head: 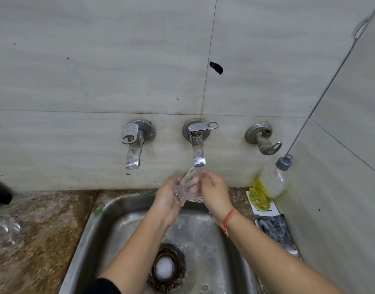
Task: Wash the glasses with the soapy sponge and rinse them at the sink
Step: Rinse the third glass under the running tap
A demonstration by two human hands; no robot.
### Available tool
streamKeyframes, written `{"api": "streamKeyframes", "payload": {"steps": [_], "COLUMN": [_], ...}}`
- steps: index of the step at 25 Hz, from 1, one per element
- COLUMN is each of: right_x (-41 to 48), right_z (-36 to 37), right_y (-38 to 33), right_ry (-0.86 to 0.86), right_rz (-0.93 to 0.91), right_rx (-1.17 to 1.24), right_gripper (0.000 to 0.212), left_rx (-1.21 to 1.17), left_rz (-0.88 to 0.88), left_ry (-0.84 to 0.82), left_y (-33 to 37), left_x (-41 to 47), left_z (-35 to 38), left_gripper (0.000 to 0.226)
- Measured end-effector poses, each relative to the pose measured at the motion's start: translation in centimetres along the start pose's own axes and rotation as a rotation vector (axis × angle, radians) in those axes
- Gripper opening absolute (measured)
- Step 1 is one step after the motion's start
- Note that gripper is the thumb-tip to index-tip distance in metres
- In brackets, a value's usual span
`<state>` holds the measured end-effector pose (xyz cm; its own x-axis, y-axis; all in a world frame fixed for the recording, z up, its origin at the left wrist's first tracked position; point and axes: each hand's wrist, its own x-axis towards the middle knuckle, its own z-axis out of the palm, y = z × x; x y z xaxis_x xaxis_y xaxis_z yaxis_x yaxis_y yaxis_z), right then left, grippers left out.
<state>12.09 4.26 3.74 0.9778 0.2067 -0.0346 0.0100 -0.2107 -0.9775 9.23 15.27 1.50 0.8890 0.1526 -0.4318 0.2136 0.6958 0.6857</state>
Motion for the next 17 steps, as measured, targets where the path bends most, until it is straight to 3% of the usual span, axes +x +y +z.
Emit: {"api": "streamKeyframes", "payload": {"steps": [3, 5, 7, 8, 10, 13, 17], "right_x": [0.1, -0.2, -0.5, -0.7, -0.9, -1.1, -1.2], "right_z": [-1.1, -2.1, -2.8, -3.0, -3.2, -3.4, -3.8], "right_y": [1.0, 1.9, 2.3, 2.4, 2.3, 2.3, 2.6], "right_ry": [0.069, 0.071, 0.076, 0.075, 0.069, 0.052, 0.069], "right_rz": [0.582, 0.757, 0.828, 0.845, 0.854, 0.836, 0.830], "right_rx": [0.554, 0.687, 0.751, 0.776, 0.782, 0.764, 0.682], "right_gripper": [0.033, 0.033, 0.031, 0.031, 0.030, 0.031, 0.028], "left_rx": [0.559, 0.869, 1.022, 0.987, 0.658, 0.351, 0.072], "left_rz": [0.240, 0.420, 0.531, 0.545, 0.471, 0.253, -0.056], "left_ry": [0.111, 0.090, 0.070, 0.093, 0.234, 0.435, 0.358], "left_y": [-0.2, -0.3, -0.3, -0.4, -0.4, -0.2, 0.4], "left_x": [0.6, 0.6, 0.8, 0.9, 1.3, 2.0, 2.8], "left_z": [2.0, 2.9, 3.5, 3.8, 4.6, 5.0, 4.4], "left_gripper": [0.035, 0.032, 0.030, 0.030, 0.031, 0.030, 0.048]}}
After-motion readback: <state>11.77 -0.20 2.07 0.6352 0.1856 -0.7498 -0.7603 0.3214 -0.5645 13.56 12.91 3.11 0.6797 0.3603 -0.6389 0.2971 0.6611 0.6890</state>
